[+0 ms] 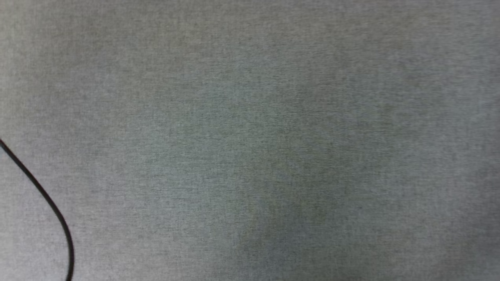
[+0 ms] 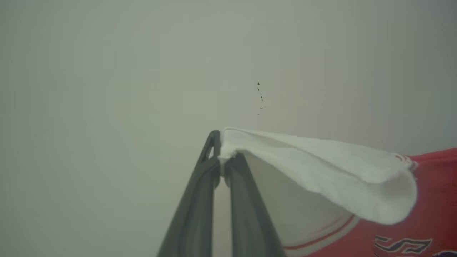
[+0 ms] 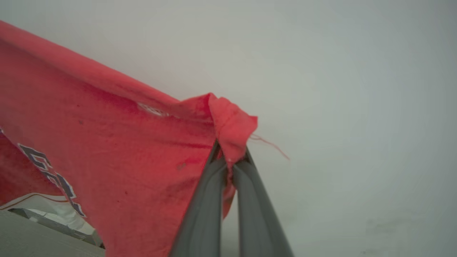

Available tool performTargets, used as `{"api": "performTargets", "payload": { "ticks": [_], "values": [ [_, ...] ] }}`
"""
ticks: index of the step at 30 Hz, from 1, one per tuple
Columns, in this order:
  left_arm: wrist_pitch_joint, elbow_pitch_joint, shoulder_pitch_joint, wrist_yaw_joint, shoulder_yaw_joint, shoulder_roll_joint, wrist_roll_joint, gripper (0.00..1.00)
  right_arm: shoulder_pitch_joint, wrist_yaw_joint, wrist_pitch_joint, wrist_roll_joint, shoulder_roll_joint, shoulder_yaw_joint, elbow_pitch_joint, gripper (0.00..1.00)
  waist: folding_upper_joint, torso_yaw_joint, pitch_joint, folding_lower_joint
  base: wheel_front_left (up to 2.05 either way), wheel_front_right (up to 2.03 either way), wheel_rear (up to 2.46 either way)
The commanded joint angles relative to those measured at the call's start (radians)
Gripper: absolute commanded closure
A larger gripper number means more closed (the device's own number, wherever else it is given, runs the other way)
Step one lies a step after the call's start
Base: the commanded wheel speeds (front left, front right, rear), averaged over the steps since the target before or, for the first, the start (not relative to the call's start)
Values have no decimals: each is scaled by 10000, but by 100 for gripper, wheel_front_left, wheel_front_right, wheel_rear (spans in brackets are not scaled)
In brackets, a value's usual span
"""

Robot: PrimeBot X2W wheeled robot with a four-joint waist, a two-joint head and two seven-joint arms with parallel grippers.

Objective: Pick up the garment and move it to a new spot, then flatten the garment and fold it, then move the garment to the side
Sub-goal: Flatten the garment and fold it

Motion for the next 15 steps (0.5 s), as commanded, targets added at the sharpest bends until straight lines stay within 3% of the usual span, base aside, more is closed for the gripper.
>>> {"api": "performTargets", "payload": {
  "ticks": [1,8,15],
  "values": [
    [-315,521,-154,-99,-109,-186,30,100,-174,-9,-402,-102,172,116,522,100,0,165,133,-3,0,0,0],
    [-1330,1751,1119,-346,-689,-795,-116,100,758,-9,-1535,-61,480,737,2012,100,0,452,42,-3,0,0,0],
    [-2063,2091,3747,-396,-1208,-1236,-386,100,2807,-9,-2189,324,392,1330,2629,100,0,655,-568,-3,0,0,0]
  ]
}}
